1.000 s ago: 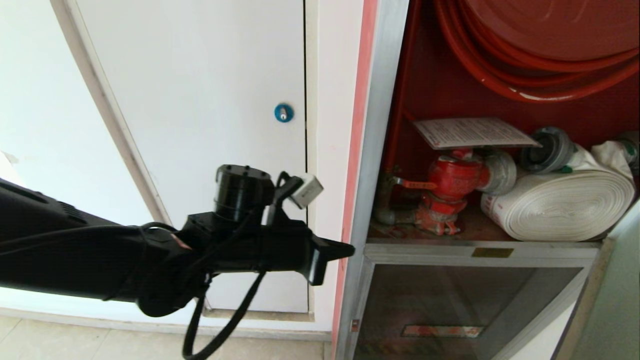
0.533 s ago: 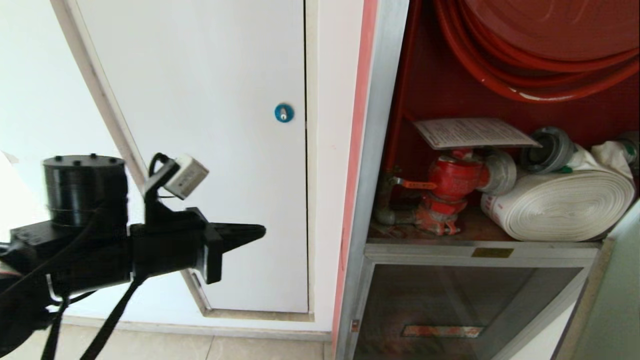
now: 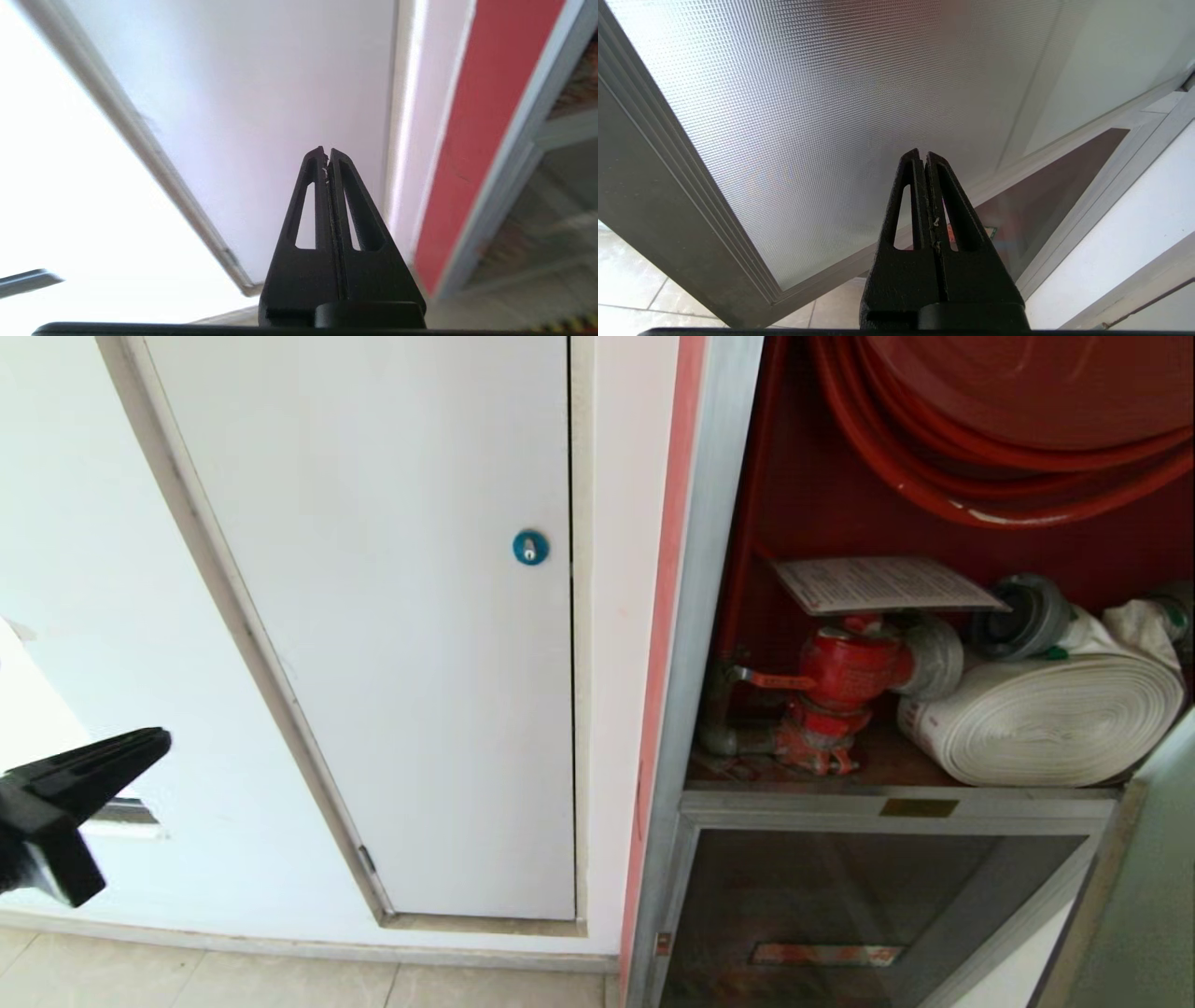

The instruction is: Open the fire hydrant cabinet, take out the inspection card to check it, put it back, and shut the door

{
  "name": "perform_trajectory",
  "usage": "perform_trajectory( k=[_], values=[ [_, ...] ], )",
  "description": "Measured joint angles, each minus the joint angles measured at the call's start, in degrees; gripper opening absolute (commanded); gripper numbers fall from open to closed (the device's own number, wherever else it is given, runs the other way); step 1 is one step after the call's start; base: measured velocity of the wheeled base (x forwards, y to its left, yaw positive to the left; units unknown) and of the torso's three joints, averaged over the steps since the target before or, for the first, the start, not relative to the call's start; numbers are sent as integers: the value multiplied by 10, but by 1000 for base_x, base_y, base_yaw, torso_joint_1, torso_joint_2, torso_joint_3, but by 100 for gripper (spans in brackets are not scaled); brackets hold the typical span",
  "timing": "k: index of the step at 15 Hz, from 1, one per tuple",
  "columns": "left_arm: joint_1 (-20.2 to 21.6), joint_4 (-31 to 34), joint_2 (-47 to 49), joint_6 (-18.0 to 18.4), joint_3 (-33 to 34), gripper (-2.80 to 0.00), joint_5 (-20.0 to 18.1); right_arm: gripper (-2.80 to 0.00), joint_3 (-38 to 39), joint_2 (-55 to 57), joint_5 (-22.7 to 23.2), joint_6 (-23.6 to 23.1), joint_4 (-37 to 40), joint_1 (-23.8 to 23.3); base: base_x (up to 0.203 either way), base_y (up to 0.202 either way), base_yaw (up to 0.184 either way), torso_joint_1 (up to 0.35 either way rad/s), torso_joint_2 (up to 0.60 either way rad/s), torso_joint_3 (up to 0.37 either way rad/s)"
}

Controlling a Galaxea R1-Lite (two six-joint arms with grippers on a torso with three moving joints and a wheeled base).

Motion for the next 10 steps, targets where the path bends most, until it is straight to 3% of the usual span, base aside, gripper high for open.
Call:
perform_trajectory(
  k=[2,4,7,10],
  values=[
    [21,31,-88,-5,26,-280,-1,-280,0,0,0,0,0,0,0,0,0,0,0,0],
    [18,107,-180,-30,35,-280,-15,-280,0,0,0,1,0,0,0,0,0,0,0,0],
    [-56,235,-280,-69,20,-280,-22,-280,0,0,0,1,0,0,0,0,0,0,0,0],
    [-83,269,-348,-78,27,-280,17,-280,0,0,0,2,0,0,0,0,0,0,0,0]
  ],
)
